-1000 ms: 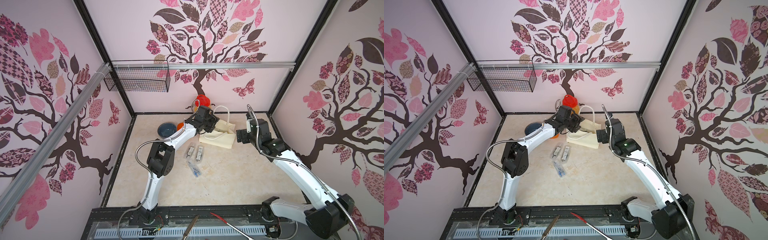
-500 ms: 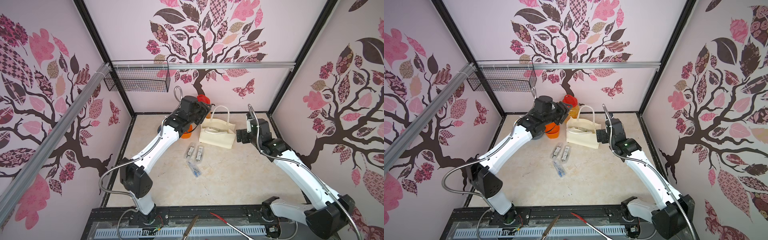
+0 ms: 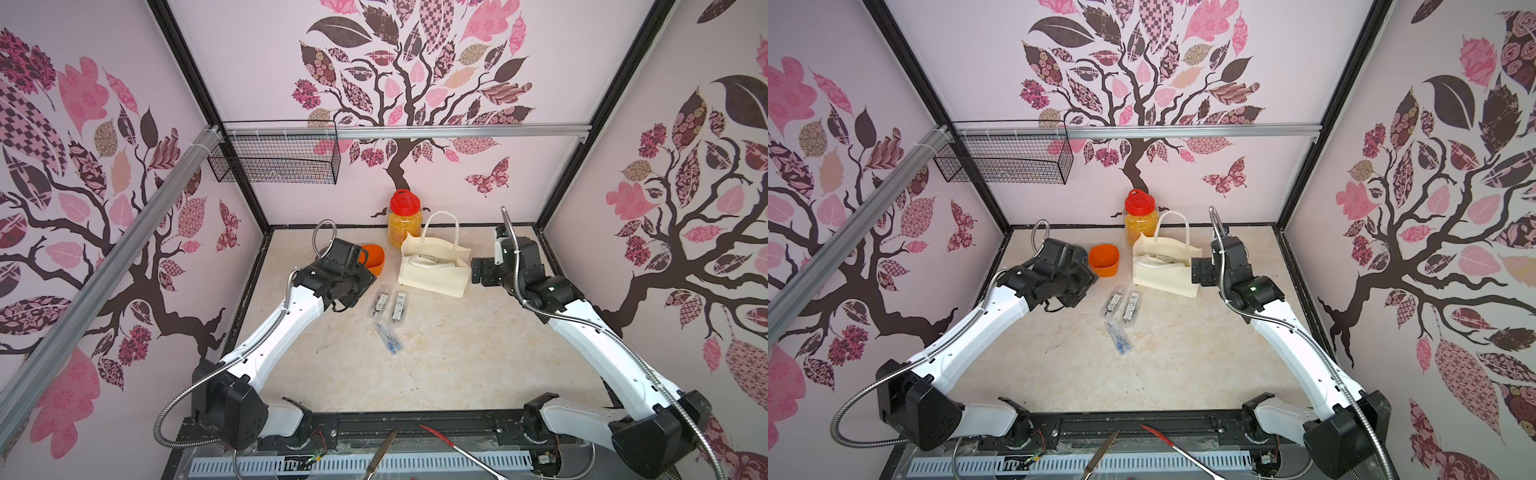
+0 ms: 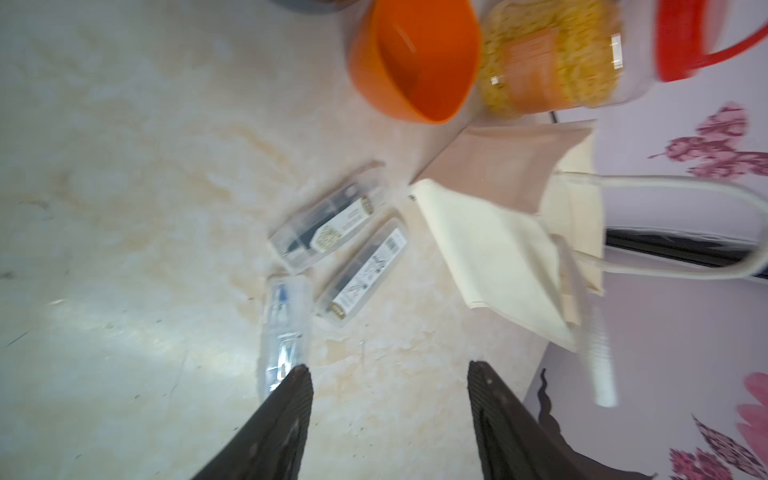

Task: Put the compass set into the canvas bag
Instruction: Pick up the compass set at the center of the board.

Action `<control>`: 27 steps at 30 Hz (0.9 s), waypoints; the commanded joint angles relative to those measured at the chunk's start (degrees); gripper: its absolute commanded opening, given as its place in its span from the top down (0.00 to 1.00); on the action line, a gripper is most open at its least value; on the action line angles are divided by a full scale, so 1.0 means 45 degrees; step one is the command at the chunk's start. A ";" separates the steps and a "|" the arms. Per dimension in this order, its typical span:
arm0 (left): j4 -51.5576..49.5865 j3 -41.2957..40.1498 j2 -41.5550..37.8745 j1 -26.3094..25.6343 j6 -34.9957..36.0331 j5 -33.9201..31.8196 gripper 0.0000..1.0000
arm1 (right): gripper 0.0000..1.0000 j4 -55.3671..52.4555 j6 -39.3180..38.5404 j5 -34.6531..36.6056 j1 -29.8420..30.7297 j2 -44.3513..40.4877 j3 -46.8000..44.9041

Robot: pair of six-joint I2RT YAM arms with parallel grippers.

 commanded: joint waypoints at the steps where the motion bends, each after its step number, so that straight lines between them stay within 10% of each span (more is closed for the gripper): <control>1: -0.0661 -0.0606 -0.0157 -0.0184 -0.0308 0.0062 0.36 | 0.04 -0.0030 0.0398 -0.0227 0.0017 -0.0422 0.0138; 27: -0.0743 -0.0554 0.4470 -0.1959 -0.0977 0.1482 0.33 | 0.01 0.0196 -0.0274 0.0173 0.0019 -0.0323 -0.0525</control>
